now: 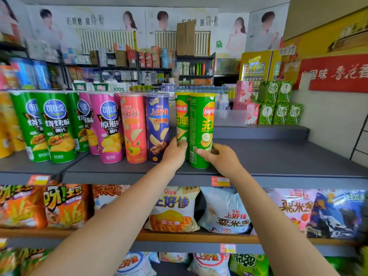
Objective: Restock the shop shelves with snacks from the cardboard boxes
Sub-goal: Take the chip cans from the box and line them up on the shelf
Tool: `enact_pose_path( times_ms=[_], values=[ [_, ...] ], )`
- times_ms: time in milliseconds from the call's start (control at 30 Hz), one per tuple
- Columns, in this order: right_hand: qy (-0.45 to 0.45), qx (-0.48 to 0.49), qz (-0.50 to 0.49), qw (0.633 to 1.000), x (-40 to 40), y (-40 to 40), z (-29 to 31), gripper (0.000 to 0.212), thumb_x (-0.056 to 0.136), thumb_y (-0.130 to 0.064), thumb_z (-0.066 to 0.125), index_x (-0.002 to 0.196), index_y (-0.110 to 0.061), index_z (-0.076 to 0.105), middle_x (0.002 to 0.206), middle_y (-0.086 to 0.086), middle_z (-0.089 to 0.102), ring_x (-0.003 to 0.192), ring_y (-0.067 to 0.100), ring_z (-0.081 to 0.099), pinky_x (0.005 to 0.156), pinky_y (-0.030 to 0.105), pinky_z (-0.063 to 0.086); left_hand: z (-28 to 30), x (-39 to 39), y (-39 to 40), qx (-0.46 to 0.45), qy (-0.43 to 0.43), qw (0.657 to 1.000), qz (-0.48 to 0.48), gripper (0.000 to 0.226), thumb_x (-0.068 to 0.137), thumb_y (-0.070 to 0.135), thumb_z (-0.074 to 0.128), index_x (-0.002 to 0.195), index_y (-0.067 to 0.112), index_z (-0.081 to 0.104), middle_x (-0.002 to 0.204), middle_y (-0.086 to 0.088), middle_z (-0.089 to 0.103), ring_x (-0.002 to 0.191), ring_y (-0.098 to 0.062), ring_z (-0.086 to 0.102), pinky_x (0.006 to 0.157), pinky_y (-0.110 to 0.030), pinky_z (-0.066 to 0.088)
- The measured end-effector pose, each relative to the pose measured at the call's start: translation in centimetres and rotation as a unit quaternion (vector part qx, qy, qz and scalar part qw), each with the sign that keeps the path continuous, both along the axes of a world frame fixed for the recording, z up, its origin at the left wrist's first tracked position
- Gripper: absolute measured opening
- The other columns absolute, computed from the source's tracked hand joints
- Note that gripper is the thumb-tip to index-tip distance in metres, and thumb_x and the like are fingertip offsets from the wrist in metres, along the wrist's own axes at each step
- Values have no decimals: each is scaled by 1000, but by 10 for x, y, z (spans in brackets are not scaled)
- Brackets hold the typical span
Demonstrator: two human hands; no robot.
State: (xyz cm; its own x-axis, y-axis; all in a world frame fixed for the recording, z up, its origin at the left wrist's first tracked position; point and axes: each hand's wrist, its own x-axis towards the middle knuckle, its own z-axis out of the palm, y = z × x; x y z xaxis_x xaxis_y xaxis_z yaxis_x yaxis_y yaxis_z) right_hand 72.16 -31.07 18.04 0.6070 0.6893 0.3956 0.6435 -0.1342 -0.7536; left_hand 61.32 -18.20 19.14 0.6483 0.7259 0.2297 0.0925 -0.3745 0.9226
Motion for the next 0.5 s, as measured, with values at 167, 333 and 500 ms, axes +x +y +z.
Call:
enact_pose_path(
  times_ms=[167,333,500],
  values=[
    [50,-10,88,995,-2,17,4,50,89,-45,70,131,-21,59,121,-8,67,108,8,63,91,22,49,6,-16,-10,-73,-70,994,-36,40,105,37,42,142,24,48,124,8,52,110,-12,49,104,-33,43],
    [86,-2,113,990,6,44,1,94,68,-73,74,144,-30,41,134,-11,62,121,10,60,108,43,46,-17,-42,-5,143,-99,982,74,19,99,20,52,107,18,69,101,8,63,96,-11,57,76,-19,41],
    [96,0,116,989,4,67,2,104,60,-82,72,143,-29,42,134,-9,62,121,12,60,108,45,46,-36,-59,21,209,-41,969,128,16,92,15,56,89,12,72,89,0,69,87,-21,62,75,-36,47]
  ],
)
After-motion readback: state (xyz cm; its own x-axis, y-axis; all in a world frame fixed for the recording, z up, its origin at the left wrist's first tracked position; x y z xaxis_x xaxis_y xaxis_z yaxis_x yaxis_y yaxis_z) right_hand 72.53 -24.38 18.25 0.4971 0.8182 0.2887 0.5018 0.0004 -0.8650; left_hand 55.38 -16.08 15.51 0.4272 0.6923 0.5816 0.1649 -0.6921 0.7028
